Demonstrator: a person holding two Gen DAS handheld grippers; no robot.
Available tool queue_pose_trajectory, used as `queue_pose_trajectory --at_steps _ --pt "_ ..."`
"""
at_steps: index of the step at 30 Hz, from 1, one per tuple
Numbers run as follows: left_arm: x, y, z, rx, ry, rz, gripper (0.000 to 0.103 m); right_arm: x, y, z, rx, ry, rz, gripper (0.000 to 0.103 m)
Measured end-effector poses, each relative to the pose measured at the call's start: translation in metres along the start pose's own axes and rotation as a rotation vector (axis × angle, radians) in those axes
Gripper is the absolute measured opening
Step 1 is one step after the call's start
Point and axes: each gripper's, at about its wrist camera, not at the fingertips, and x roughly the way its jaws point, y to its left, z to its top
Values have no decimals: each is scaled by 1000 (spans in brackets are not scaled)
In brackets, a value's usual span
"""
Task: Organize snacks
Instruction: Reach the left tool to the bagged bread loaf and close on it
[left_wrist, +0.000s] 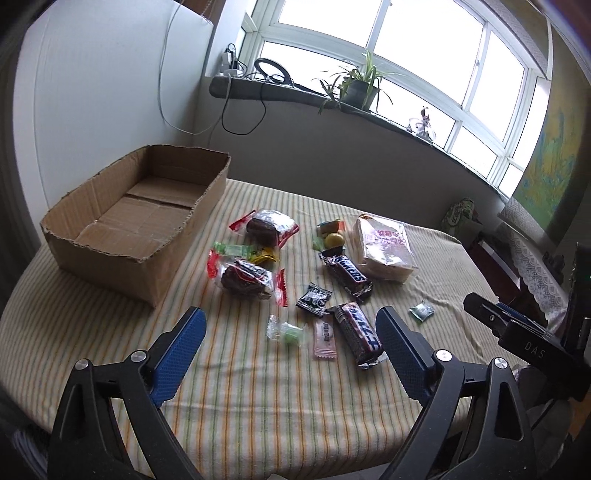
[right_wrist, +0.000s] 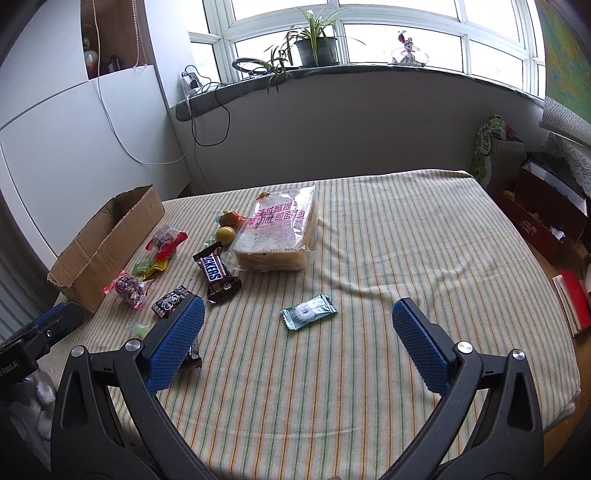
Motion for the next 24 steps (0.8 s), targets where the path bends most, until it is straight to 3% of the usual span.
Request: queue_pose_trajectory --at_steps 4,10,16,18,21,24 --pt "21 -7 15 -1 54 -85 92 17 -10 17 28 25 70 103" --pt "62 -21 39 20 118 -135 85 55 -25 41 76 97 179 97" --pt "109 -35 56 29 213 -207 71 102 -44 60 179 165 277 86" --pt "122 -42 58 38 242 -230 56 117 -49 62 228 188 329 81" --pt "140 -49 60 47 287 -264 50 136 -52 61 256 230 367 71" --pt "153 -53 62 54 310 -270 46 148 -53 59 268 257 392 69"
